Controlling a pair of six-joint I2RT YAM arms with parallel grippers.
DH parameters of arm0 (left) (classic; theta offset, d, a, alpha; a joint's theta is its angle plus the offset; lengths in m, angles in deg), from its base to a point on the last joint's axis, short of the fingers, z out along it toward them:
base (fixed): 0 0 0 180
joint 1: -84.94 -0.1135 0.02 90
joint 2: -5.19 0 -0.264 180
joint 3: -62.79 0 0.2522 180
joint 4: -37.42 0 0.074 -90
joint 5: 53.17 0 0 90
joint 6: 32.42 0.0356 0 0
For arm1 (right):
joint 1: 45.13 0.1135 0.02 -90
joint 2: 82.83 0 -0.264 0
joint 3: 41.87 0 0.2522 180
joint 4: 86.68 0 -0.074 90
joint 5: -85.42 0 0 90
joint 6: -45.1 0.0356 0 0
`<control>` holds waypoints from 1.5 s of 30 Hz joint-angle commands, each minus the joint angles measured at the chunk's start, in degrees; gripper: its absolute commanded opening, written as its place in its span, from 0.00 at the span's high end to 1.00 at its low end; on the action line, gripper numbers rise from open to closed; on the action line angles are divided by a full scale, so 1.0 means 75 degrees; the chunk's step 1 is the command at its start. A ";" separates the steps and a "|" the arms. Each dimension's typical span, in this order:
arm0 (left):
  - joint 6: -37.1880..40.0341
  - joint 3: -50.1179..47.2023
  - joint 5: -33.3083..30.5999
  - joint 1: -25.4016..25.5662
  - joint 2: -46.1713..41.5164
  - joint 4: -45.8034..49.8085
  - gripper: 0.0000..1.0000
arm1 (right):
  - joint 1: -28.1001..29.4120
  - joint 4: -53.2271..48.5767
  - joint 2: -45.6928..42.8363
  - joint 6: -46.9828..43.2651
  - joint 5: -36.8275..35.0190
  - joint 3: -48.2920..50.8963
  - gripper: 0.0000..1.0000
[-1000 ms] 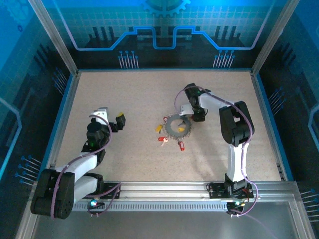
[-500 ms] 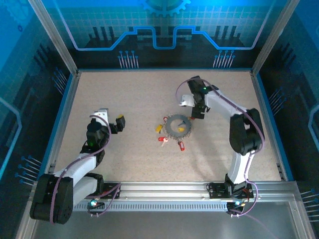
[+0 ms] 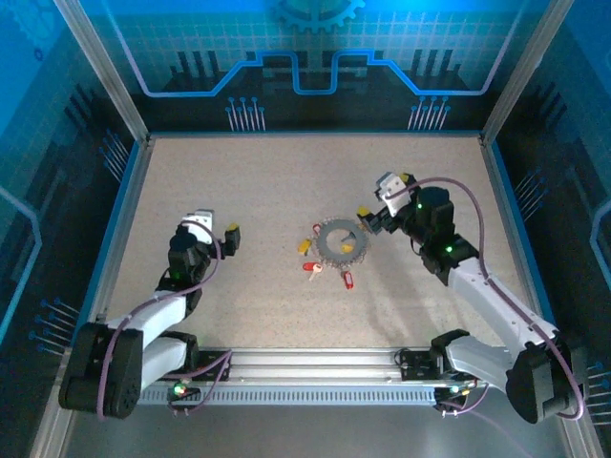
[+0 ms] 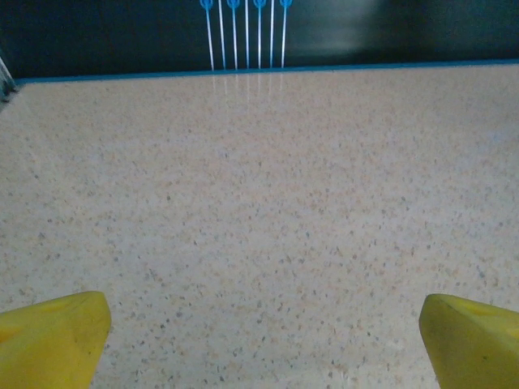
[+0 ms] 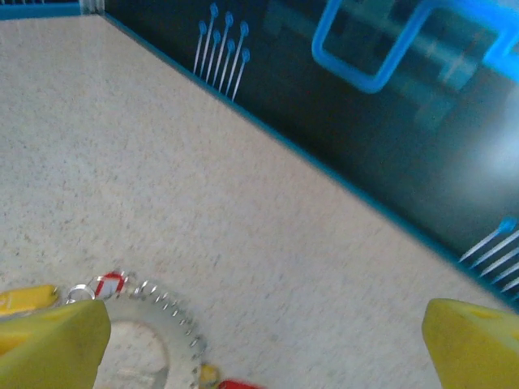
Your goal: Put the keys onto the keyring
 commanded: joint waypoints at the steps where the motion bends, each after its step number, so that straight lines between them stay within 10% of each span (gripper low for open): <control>1: 0.0297 0.0003 0.0347 -0.0001 0.0557 -0.0991 0.01 | -0.0420 0.1834 -0.0467 0.1595 -0.0228 0.1035 0.00; 14: 0.0235 -0.0072 -0.0157 0.0069 0.3594 -0.4826 0.01 | -0.1570 0.3764 -0.0525 0.1612 -0.1862 0.3410 0.00; 30: -0.0248 0.1036 -0.0398 -0.0230 0.3359 -0.2336 0.01 | -0.1843 0.5993 0.3372 0.2100 -0.1607 0.2597 0.00; 45: -0.0251 0.1048 -0.0370 -0.0235 0.3345 -0.2325 0.01 | -0.1837 0.4936 0.3355 0.2232 -0.1805 0.2039 0.00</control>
